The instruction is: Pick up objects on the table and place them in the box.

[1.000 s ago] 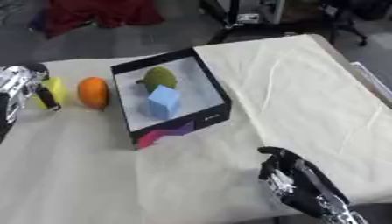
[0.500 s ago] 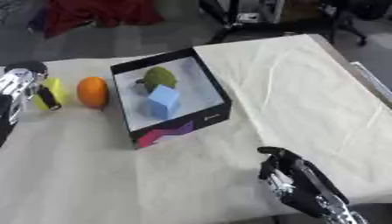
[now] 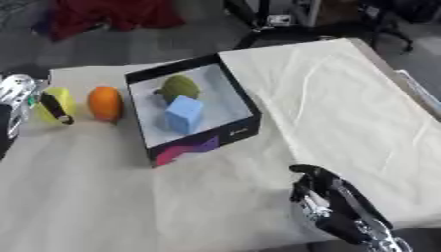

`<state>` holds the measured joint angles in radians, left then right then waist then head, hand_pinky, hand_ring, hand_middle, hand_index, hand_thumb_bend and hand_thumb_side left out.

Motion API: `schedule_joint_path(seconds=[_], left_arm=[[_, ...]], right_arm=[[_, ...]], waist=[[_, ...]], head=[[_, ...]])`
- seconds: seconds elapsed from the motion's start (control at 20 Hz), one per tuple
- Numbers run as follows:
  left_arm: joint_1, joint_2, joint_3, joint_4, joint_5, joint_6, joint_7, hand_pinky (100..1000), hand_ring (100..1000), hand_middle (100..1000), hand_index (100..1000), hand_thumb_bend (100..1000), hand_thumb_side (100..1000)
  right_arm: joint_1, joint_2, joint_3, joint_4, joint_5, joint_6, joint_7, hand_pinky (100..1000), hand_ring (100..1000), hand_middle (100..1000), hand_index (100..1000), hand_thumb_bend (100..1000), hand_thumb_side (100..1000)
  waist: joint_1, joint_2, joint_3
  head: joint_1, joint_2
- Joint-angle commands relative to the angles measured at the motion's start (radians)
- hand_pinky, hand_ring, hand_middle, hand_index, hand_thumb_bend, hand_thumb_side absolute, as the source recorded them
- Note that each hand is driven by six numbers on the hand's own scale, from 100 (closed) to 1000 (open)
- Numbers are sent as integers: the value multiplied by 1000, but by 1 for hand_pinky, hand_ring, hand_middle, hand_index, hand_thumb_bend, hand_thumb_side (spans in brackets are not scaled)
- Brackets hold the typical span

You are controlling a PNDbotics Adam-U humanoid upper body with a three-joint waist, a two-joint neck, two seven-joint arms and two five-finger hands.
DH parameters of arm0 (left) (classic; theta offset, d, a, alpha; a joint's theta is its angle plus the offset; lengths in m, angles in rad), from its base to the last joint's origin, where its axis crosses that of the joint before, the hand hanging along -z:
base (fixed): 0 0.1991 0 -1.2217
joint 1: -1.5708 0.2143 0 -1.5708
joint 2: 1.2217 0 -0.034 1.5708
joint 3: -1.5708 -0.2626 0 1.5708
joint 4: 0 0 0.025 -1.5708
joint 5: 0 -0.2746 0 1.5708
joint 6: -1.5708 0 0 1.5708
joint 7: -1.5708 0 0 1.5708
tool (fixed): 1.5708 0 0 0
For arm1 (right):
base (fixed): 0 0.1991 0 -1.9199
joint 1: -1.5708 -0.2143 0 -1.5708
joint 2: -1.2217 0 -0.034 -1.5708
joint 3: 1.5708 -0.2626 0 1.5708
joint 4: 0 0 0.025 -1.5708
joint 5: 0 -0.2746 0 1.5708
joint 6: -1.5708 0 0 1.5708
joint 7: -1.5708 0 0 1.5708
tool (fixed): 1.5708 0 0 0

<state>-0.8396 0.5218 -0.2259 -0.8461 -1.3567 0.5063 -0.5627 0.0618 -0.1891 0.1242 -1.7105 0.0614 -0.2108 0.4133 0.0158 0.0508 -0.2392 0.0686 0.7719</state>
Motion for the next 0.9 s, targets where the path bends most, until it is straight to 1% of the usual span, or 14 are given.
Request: schedule_joint_path(seconds=[0.05,0.25,0.5,0.7,0.9], left_arm=[[-31,43,14,-20,-16,1,-18,869,860,900,919,750,316],[-29,41,19,-19,-22,8,-39,868,861,903,921,736,321],[-23,27,26,-8,-22,34,-23,860,853,899,921,720,323],[-21,11,40,14,9,62,10,854,846,890,920,730,313],[-21,-3,49,37,65,72,48,851,840,886,920,732,304]], right_arm=[[-7,-6,-2,-12,3,-2,1,825,546,483,822,100,470],[-7,-5,-2,-12,4,-3,1,825,546,483,822,100,470],[-7,-4,-1,-12,4,-3,1,825,546,483,822,100,470],[-9,-3,-1,-12,3,-3,2,825,546,483,822,100,470],[-12,-2,1,-12,3,-3,3,825,545,483,822,100,470]], waist=[[-14,4,2],[-15,4,2],[-16,6,1],[-17,9,-2],[-17,11,-6]], head=[[0,-2],[0,-2],[3,-2],[4,-2],[6,-2]])
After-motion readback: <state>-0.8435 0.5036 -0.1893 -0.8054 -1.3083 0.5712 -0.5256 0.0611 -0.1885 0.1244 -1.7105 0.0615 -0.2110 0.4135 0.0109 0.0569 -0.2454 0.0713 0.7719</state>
